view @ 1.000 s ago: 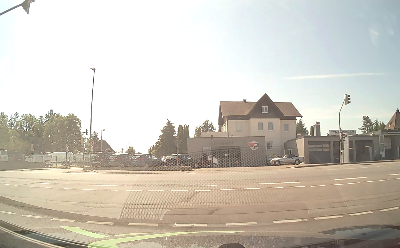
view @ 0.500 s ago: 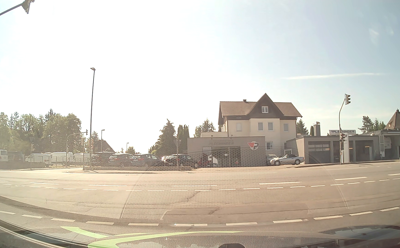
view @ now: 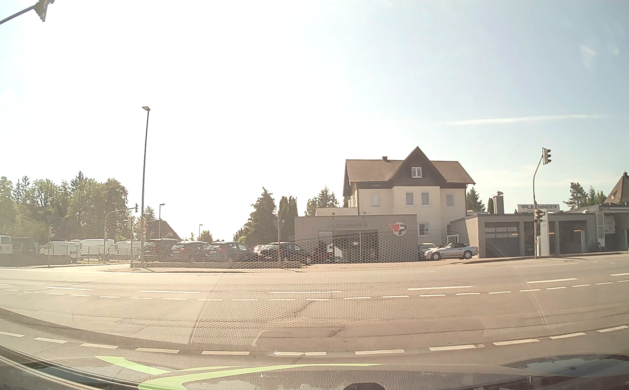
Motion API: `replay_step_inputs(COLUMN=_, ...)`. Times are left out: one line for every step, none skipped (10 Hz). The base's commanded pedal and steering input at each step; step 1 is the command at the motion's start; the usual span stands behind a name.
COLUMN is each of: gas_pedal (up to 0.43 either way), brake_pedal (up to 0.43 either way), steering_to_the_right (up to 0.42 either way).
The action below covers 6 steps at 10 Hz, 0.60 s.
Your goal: Follow the waypoints while adhering to traffic rules and regulations
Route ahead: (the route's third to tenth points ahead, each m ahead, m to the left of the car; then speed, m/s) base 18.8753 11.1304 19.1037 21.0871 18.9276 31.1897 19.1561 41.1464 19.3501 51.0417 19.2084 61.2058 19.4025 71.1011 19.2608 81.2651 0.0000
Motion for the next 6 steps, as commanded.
replay_step_inputs(gas_pedal=0.000, brake_pedal=0.354, steering_to_the_right=-0.002)
replay_step_inputs(gas_pedal=0.000, brake_pedal=0.354, steering_to_the_right=-0.002)
replay_step_inputs(gas_pedal=0.000, brake_pedal=0.354, steering_to_the_right=-0.002)
replay_step_inputs(gas_pedal=0.000, brake_pedal=0.354, steering_to_the_right=-0.002)
replay_step_inputs(gas_pedal=0.000, brake_pedal=0.354, steering_to_the_right=-0.002)
replay_step_inputs(gas_pedal=0.000, brake_pedal=0.354, steering_to_the_right=-0.002)
